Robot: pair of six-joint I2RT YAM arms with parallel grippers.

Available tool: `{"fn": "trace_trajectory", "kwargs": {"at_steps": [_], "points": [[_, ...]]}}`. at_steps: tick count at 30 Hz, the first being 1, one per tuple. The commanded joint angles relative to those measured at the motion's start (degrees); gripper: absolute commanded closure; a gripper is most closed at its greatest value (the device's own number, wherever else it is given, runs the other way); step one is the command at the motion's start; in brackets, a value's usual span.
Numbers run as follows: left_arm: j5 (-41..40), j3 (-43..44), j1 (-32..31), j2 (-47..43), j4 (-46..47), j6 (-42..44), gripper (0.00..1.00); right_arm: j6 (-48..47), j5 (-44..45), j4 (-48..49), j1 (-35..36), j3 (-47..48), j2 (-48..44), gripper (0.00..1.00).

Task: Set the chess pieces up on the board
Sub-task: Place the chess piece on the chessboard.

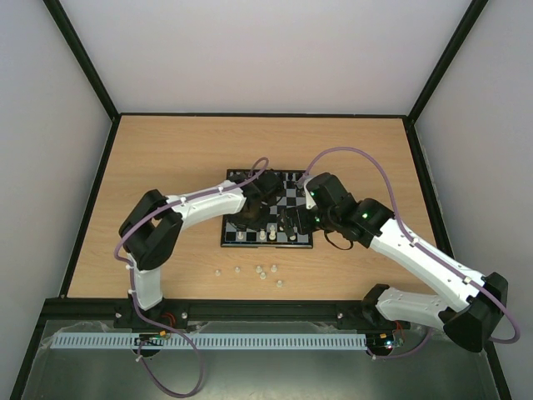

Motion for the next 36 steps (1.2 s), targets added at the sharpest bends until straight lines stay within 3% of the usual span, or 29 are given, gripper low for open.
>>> {"fn": "trace_trajectory", "kwargs": {"at_steps": [1, 36], "points": [[1.0, 1.6, -0.3, 1.8, 0.2, 0.9, 0.91, -0.3, -0.1, -0.8, 0.1, -0.8, -0.8, 0.00], [-0.9, -1.2, -0.3, 2.5, -0.3, 0.5, 0.87, -0.4, -0.5, -0.3, 0.0, -1.5, -0.4, 0.00]]}}
